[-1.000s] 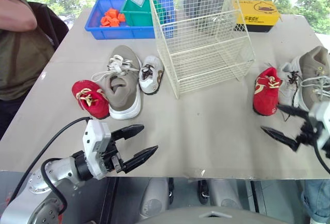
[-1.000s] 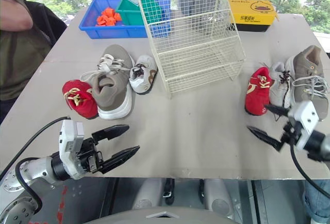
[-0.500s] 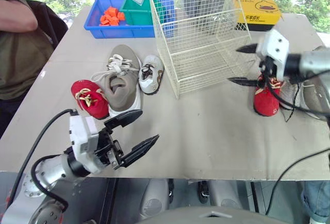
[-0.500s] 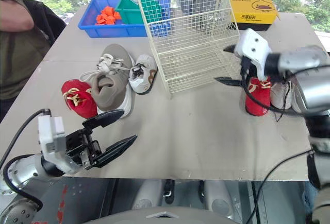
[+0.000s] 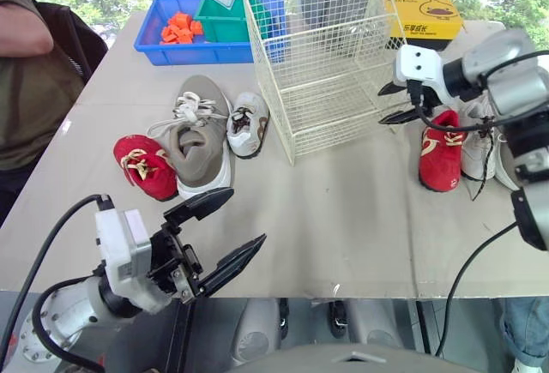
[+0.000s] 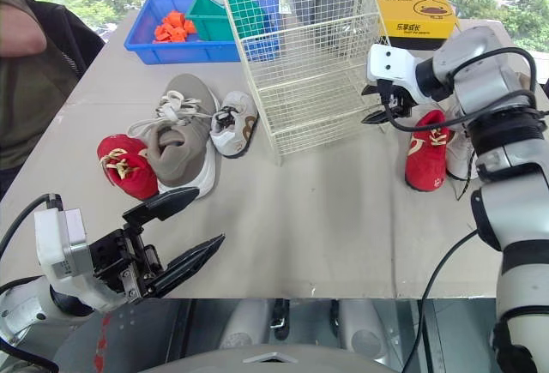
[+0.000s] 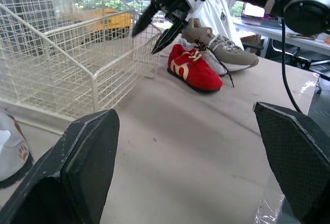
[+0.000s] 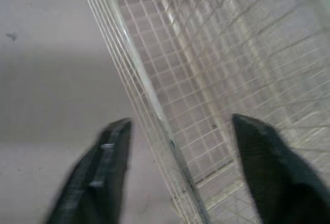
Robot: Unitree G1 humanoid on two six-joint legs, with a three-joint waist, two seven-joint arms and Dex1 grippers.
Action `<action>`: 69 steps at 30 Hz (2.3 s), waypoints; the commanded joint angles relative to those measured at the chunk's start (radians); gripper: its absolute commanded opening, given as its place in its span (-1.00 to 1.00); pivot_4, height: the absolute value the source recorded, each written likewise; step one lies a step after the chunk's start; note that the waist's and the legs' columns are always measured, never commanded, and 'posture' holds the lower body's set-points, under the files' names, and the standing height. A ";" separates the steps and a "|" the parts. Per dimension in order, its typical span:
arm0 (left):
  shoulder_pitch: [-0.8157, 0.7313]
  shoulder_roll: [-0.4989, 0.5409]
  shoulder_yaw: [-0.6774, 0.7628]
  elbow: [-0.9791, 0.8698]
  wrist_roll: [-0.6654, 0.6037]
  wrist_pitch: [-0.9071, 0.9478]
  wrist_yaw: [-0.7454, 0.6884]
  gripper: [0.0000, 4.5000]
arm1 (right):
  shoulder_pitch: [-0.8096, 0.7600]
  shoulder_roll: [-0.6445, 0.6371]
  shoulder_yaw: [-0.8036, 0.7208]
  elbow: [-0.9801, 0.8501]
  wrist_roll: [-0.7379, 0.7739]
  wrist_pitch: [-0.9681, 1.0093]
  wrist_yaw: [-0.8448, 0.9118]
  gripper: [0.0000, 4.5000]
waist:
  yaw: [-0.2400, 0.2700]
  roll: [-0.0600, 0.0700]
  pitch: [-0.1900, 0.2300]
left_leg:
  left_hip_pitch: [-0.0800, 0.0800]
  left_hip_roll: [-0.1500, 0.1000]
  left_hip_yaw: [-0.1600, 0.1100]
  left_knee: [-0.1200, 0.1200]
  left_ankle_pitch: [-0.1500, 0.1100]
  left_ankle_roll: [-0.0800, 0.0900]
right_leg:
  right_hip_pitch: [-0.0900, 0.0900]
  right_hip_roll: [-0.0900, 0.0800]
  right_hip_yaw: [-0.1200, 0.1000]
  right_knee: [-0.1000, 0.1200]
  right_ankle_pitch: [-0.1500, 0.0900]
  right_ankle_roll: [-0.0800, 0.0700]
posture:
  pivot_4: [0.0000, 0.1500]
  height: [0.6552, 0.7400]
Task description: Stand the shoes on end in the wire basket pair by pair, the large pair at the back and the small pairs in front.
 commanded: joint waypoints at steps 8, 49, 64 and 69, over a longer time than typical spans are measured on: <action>-0.004 0.002 -0.033 -0.037 0.021 -0.013 0.046 1.00 | -0.016 -0.003 -0.040 -0.057 -0.005 0.022 0.116 -0.98 | 0.010 0.001 0.001 | -0.001 -0.001 -0.001 0.000 0.000 0.000 | 0.000 -0.002 -0.002 0.000 0.000 0.000 | 1.00 1.00; 0.036 -0.045 -0.114 0.069 0.129 -0.096 -0.018 1.00 | 0.376 -0.192 -0.046 -1.091 0.226 0.758 0.027 -0.98 | 0.001 0.003 0.002 | -0.001 0.000 -0.001 -0.001 0.000 0.000 | -0.002 -0.001 -0.001 0.000 0.000 0.000 | 1.00 1.00; 0.047 -0.034 -0.063 0.120 0.110 -0.101 -0.021 1.00 | 0.440 -0.140 -0.232 -0.918 0.352 0.322 0.011 0.55 | 0.006 0.000 0.001 | -0.002 0.000 -0.001 0.000 0.000 0.000 | -0.002 0.000 -0.001 0.001 0.000 0.000 | 1.00 1.00; 0.043 -0.073 0.009 0.107 0.055 -0.040 0.131 1.00 | 0.510 -0.112 -0.412 -1.082 0.632 0.449 -0.004 0.93 | 0.006 -0.001 0.002 | -0.002 0.000 -0.001 0.000 0.000 0.000 | -0.002 -0.001 0.000 0.000 0.000 0.001 | 1.00 1.00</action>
